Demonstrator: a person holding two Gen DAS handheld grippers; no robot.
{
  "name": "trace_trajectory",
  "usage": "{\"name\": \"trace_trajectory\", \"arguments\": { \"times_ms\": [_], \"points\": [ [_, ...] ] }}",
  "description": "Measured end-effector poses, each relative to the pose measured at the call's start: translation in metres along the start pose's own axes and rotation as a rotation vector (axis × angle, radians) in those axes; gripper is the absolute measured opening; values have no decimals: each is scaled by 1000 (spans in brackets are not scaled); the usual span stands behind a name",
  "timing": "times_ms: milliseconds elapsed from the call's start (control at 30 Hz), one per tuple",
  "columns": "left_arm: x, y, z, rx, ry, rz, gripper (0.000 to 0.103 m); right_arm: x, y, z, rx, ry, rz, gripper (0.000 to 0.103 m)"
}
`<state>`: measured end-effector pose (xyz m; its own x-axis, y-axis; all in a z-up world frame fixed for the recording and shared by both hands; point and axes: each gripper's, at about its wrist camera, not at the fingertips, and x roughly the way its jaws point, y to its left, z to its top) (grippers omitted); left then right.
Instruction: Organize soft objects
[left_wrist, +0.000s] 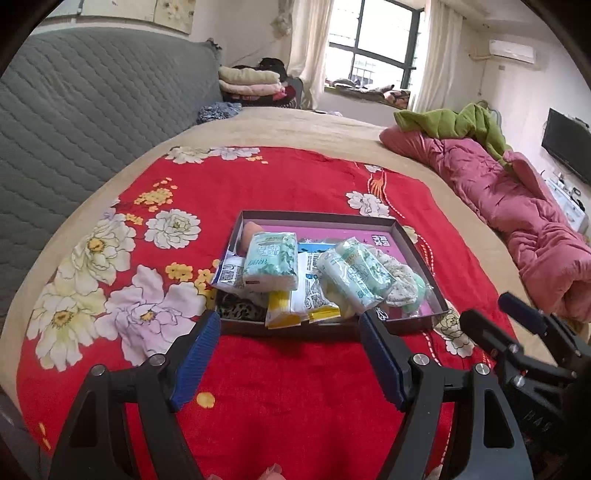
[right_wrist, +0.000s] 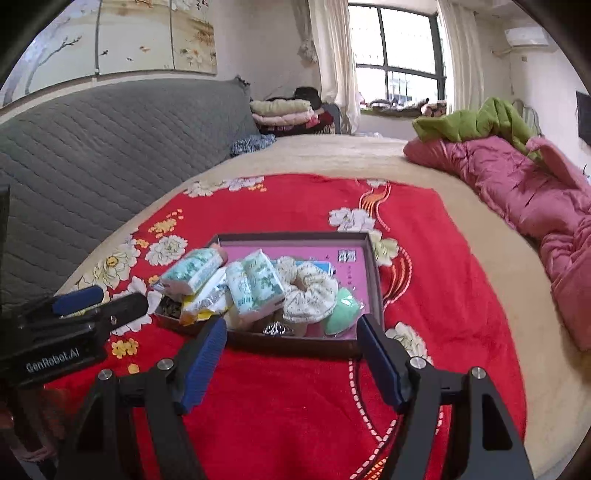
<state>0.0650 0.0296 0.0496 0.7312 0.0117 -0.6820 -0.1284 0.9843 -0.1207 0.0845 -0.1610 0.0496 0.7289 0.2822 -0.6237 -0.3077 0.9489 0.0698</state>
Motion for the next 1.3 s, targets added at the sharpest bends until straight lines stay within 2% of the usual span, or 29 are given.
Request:
{"name": "trace_trajectory", "arguments": {
  "times_ms": [200,500,700,800,1033,1300],
  "points": [
    [-20,-2,-8,-2,-13,11,78,-24,2,8,7,-61,10,73],
    [-42,-7,-17,1,-30,36,78,-45,1,3,22,-88,-1,73],
    [-38,-8,-29,-45,16,29,78,-53,6,-7,33,-97,-18,74],
    [-22,-1,-35,-79,59,39,78,-48,7,-14,36,-86,-25,79],
    [-2,5,-47,-79,80,61,78,-24,8,-36,23,-38,-78,79],
    [15,1,-56,-40,91,78,78,2,9,-55,24,17,-57,79]
  ]
}}
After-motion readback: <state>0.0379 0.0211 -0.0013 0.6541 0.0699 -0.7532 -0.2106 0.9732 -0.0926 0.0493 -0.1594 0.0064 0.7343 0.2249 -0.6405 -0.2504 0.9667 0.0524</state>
